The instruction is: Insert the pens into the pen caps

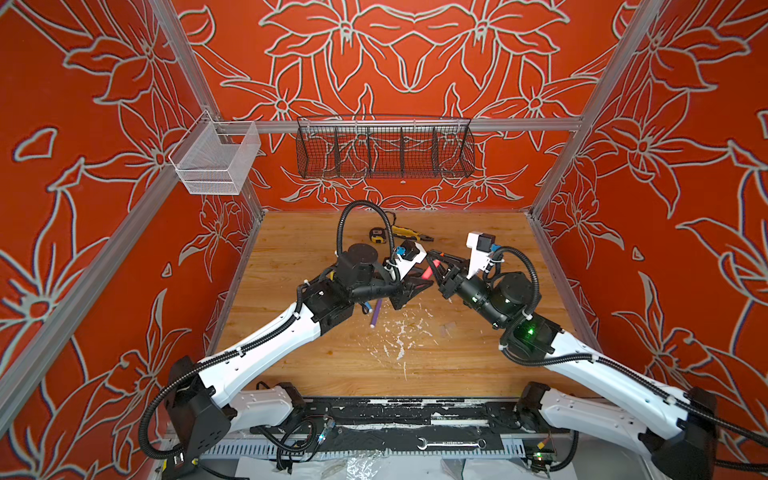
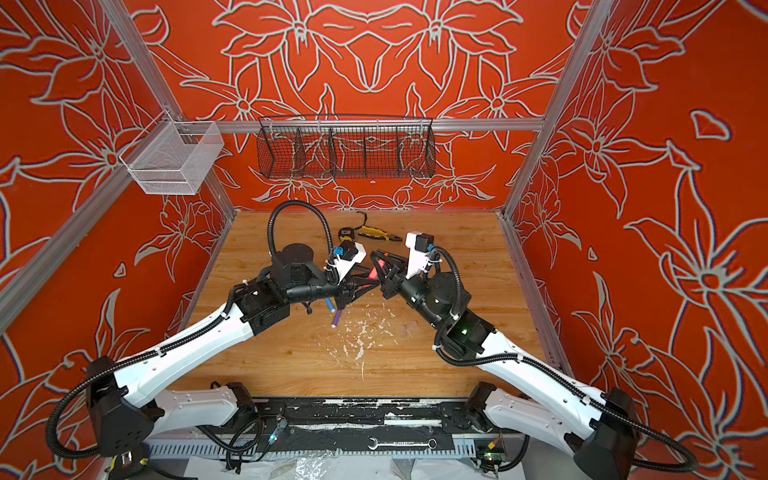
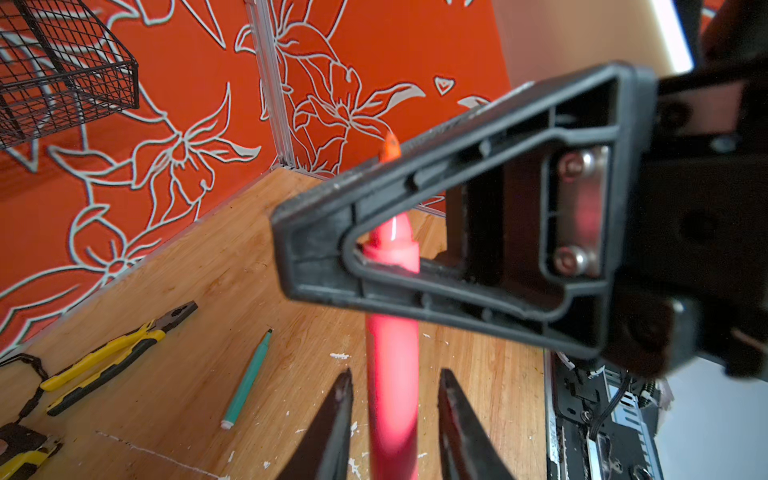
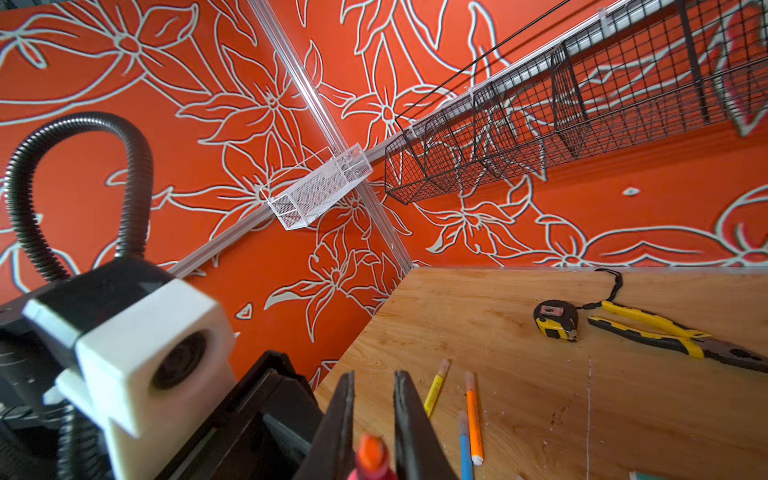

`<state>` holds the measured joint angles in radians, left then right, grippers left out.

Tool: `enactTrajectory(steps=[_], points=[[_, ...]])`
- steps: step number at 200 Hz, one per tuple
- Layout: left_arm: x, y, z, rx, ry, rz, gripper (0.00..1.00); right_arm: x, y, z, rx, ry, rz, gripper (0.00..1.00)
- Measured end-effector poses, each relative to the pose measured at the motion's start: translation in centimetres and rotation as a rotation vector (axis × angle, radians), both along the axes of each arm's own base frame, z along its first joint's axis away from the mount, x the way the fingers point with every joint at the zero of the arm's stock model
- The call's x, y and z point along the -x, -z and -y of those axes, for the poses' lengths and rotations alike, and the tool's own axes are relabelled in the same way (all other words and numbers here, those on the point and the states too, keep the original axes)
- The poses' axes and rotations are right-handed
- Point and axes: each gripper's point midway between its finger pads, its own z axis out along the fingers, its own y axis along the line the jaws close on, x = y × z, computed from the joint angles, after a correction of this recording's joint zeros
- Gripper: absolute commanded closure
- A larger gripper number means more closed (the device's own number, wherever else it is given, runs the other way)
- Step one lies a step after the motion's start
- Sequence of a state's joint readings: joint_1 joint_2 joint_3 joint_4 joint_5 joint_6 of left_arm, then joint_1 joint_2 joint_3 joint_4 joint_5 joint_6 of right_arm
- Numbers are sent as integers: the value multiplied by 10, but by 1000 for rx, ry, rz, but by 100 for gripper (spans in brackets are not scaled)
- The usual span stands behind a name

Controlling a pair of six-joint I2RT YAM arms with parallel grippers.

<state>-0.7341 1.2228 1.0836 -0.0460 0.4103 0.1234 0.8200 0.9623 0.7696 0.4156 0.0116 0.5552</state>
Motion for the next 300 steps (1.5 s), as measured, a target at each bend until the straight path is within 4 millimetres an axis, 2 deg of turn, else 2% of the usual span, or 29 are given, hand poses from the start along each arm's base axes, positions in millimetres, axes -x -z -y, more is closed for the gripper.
enactTrajectory(steps=[59, 68, 92, 98, 119, 131, 162, 186, 207, 227, 243, 276, 290, 300], points=[[-3, 5, 2, -8, 0, -9, 69, 3, -1, -7, -16, -40, -3, 97], [-3, 6, 3, -10, 0, -11, 74, 3, -1, -7, -19, -45, -4, 97], [-6, 11, 5, -16, -3, -24, 99, 3, -1, -7, -25, -47, -6, 96], [-6, 11, 5, -17, -3, -21, 100, 3, -1, -7, -25, -45, -5, 93], [-8, 11, 3, -22, -21, -18, 100, 3, -1, -7, -26, -43, -5, 70], [-12, 12, 2, -25, -51, -17, 100, 4, 1, -6, -26, -44, -7, 60], [-27, 10, -6, -27, -146, -3, 100, 9, 5, 8, 29, -3, -3, 53], [-37, 7, -12, -19, -216, 5, 100, 12, 16, 38, 98, 104, -45, 52], [-46, 4, -20, -9, -278, 7, 100, 18, 41, 68, 158, 196, -104, 49], [-53, 1, -30, 10, -334, 6, 100, 26, 95, 93, 269, 268, -217, 48], [-58, 0, -39, 25, -379, 2, 100, 32, 128, 107, 365, 298, -302, 48], [-61, -2, -52, 52, -430, -6, 100, 39, 164, 116, 477, 309, -411, 49], [-59, -5, -54, 63, -436, -7, 100, 39, 178, 113, 507, 298, -454, 52], [-58, -6, -56, 71, -438, -4, 100, 38, 198, 107, 550, 282, -506, 55]])
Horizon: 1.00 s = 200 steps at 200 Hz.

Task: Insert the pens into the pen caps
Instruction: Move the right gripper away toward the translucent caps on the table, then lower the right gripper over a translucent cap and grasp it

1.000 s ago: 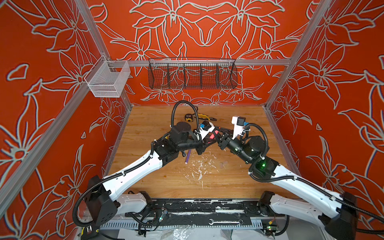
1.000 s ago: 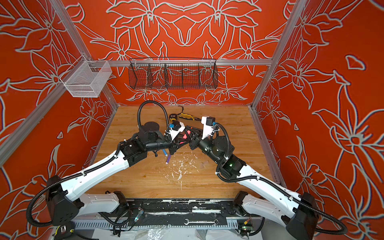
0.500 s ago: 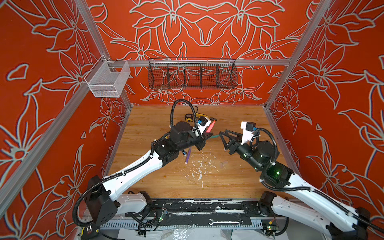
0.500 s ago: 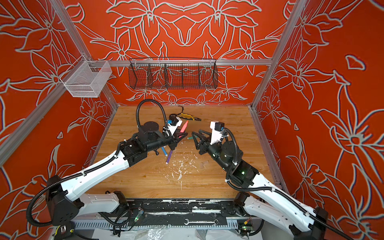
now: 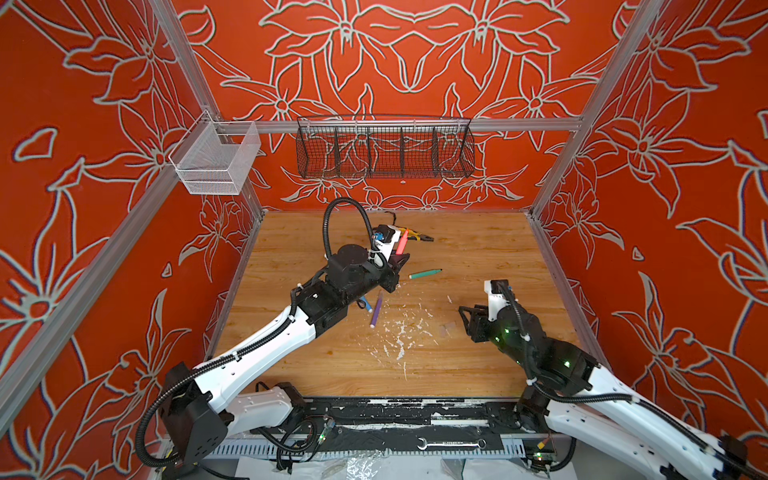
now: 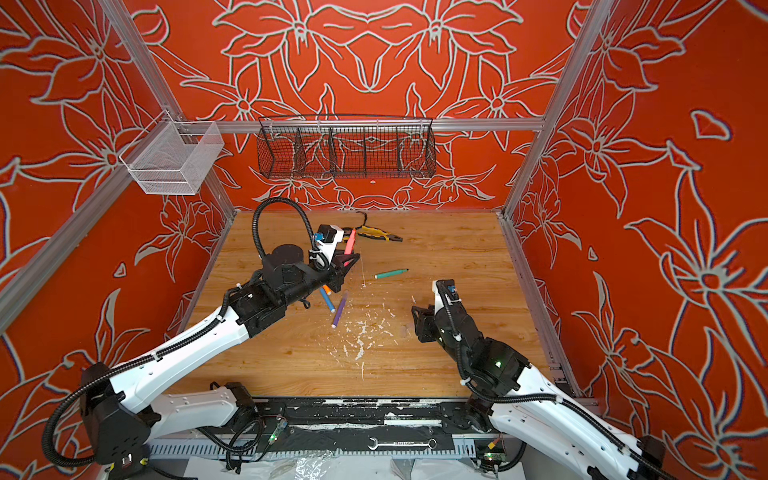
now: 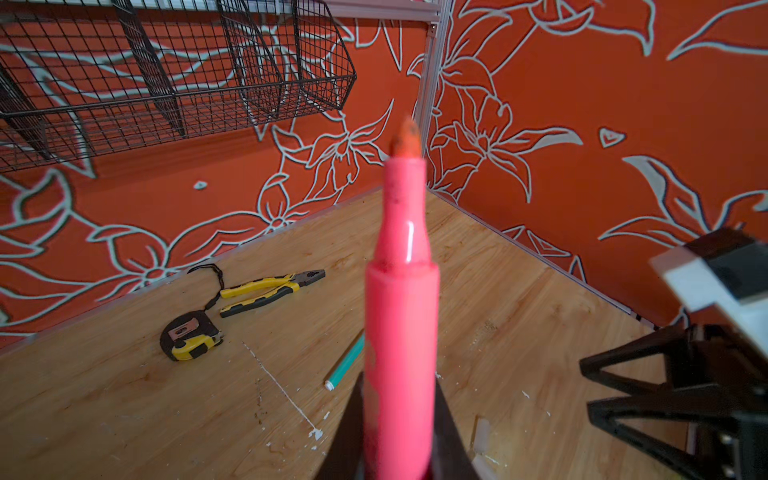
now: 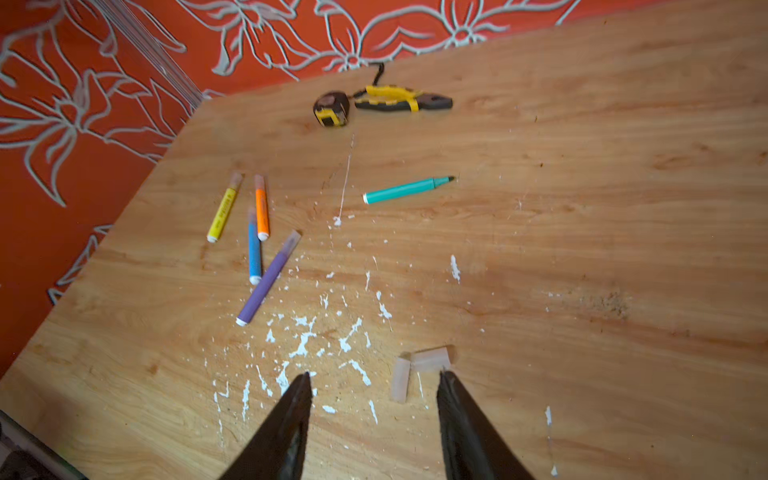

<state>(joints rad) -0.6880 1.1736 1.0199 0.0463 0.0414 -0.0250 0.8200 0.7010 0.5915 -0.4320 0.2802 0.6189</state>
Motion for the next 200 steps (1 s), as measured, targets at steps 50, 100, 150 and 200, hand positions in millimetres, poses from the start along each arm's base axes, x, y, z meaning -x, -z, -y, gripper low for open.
enactTrajectory(steps=[50, 100, 150, 200], points=[[1, -3, -2, 14, -5, 3, 100, 10, 100, -17, 187, -51, -326, 58], [1, -3, -2, 19, -7, -2, 100, 12, 120, -19, 226, -54, -386, 58], [1, -3, -2, 19, -7, -2, 100, 7, 121, -24, 209, -50, -377, 59], [1, -3, -2, 20, -7, -2, 100, 2, 132, -30, 223, -39, -402, 61]])
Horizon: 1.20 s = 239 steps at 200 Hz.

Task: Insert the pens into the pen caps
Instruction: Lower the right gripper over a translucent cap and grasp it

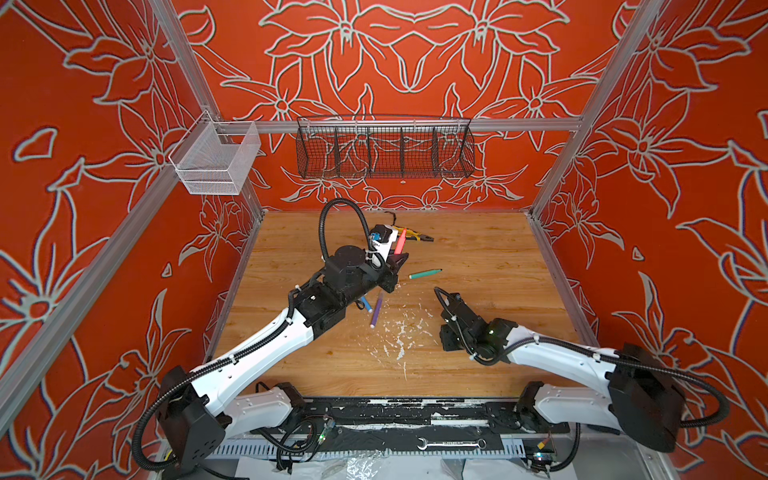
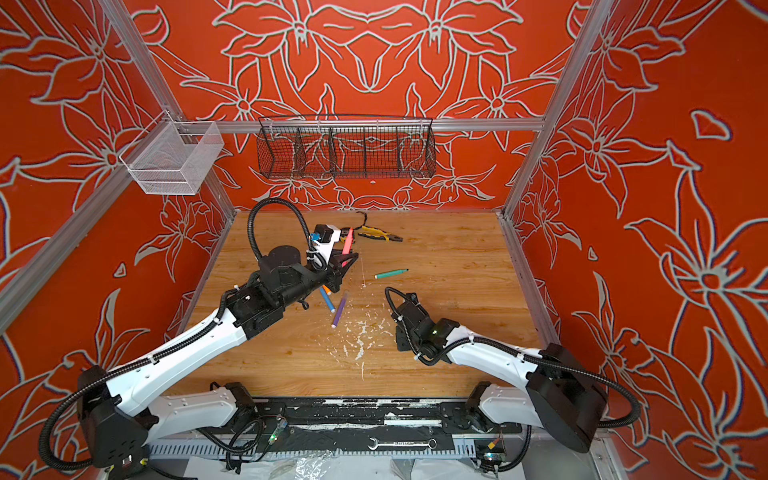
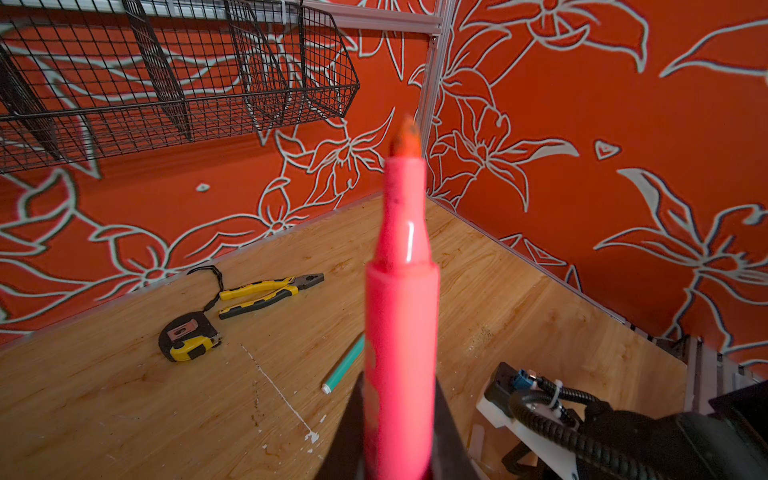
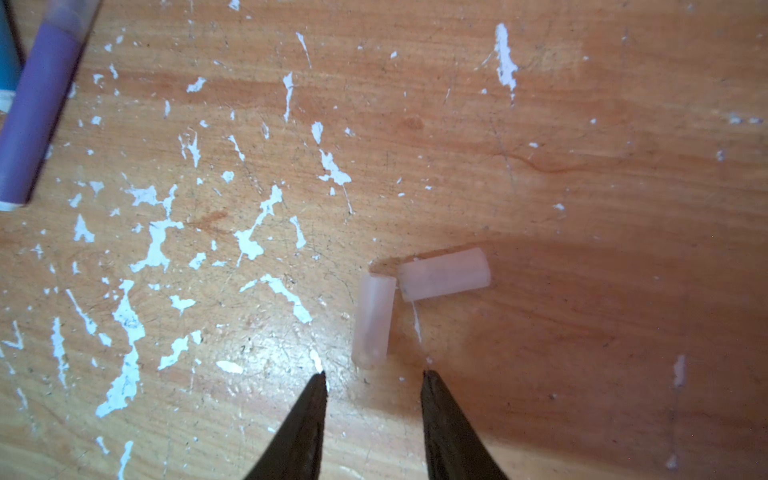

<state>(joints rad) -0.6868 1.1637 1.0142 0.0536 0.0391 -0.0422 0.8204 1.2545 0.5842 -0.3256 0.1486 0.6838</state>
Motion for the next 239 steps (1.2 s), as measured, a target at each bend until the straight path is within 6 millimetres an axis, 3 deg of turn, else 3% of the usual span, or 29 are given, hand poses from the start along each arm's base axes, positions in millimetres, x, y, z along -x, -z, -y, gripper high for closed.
enactTrajectory(steps=[108, 239], points=[[2, -3, -2, 5, 0, 7, 100, -15, 22, -15, 106, 1, -90, 73], [2, -3, -2, 5, -1, 7, 100, -18, 22, -11, 168, -2, -94, 74]])
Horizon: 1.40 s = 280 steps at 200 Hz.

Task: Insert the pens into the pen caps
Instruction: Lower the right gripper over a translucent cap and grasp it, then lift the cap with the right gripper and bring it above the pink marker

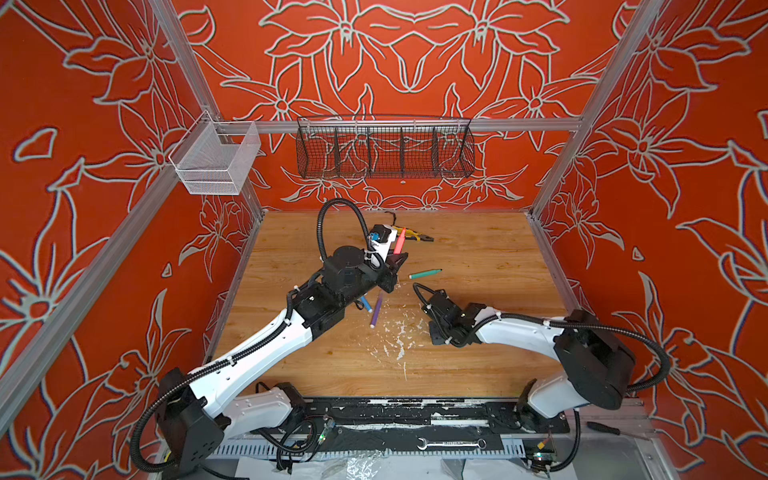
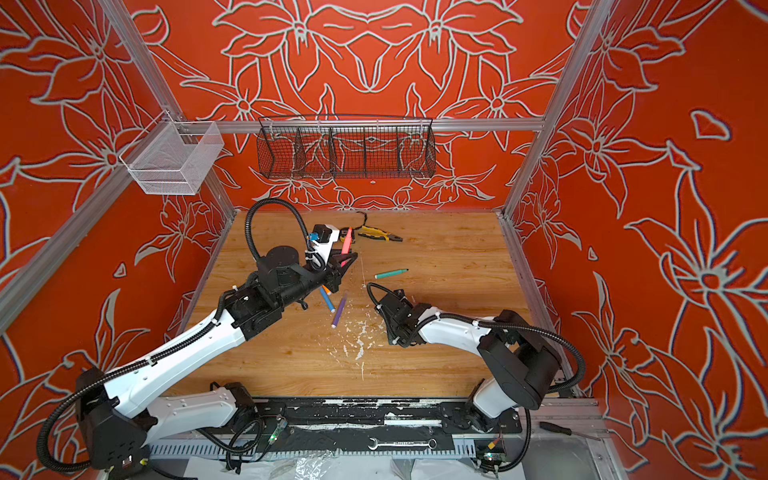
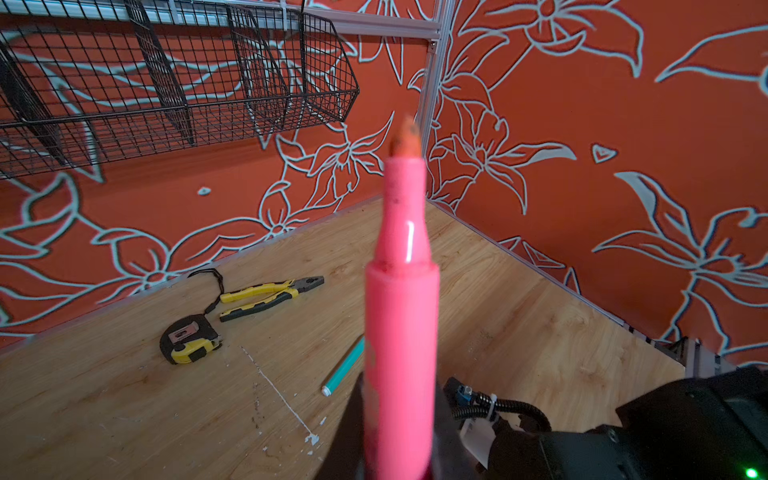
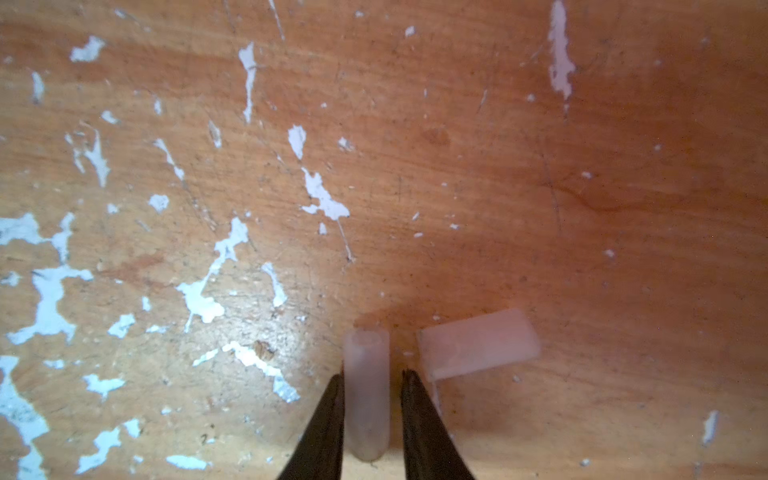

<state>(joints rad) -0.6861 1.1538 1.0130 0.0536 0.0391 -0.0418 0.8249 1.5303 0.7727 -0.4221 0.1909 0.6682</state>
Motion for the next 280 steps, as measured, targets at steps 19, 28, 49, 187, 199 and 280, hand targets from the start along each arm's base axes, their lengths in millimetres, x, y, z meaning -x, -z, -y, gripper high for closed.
enactTrajectory(steps=[19, 28, 49, 187, 199, 280], points=[[0, 0, 0, 0, 0, 0, 100, -2, 0, -1, 5, 0, 3, 74], [0, 0, 0, 0, 0, 0, 100, -3, 0, -1, 7, 0, 4, 74], [0, 0, 0, 0, 0, 0, 100, -5, 0, -3, 8, -2, 7, 75], [4, -1, -3, 5, 6, 5, 100, 1, -20, -3, -72, -20, 53, 94], [5, -2, -3, 7, 9, 6, 100, -1, -43, -6, -131, -26, 109, 95], [13, -5, -5, 28, 29, 19, 100, -5, -259, -7, -553, -77, 589, 100]])
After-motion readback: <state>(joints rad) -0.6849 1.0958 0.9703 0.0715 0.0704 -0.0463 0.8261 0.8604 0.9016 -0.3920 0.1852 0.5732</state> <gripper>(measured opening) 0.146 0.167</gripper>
